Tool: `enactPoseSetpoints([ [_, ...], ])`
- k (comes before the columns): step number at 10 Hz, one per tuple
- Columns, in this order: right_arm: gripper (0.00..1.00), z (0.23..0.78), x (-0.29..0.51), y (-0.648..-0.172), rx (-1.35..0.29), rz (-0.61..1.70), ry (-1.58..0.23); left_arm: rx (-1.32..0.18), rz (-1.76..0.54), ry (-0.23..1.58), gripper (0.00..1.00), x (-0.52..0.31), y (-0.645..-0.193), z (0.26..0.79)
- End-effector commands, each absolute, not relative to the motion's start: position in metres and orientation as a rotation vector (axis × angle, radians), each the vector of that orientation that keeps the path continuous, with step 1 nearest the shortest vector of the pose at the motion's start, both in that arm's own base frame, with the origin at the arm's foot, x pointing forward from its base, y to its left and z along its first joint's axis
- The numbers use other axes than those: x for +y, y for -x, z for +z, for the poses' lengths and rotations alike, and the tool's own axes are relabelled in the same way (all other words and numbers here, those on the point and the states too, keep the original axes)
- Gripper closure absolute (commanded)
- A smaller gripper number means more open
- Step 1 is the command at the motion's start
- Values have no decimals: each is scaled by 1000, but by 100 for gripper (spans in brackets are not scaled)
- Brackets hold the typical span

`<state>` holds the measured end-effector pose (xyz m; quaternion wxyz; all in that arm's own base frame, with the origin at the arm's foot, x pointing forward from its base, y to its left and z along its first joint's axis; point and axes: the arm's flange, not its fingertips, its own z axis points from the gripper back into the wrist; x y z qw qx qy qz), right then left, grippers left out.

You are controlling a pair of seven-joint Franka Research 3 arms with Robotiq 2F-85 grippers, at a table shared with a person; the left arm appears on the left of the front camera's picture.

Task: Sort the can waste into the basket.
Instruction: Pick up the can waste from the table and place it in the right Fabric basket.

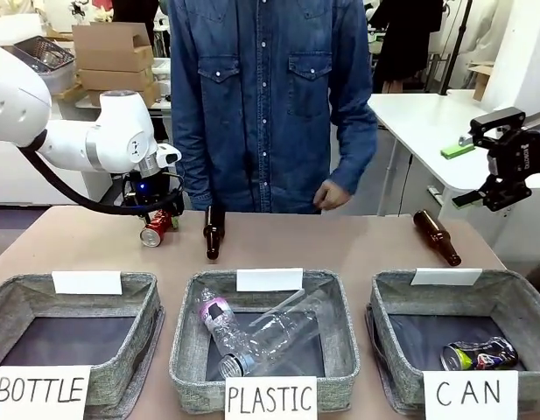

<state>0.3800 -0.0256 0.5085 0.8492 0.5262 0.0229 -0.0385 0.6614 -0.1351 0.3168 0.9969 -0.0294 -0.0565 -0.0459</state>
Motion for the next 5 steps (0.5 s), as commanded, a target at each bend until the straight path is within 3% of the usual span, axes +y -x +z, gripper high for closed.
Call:
enactPoseSetpoints([
  [1, 0, 511, -28, -381, 39, -62, -1110, -107, -57, 17, 65, -136, -665, 311],
  [2, 0, 511, -28, -381, 39, -62, -1110, -101, -53, 18, 100, -135, -664, 309],
  [5, 0, 511, -28, -381, 39, -62, -1110, -98, -43, 19, 100, -130, -657, 310],
])
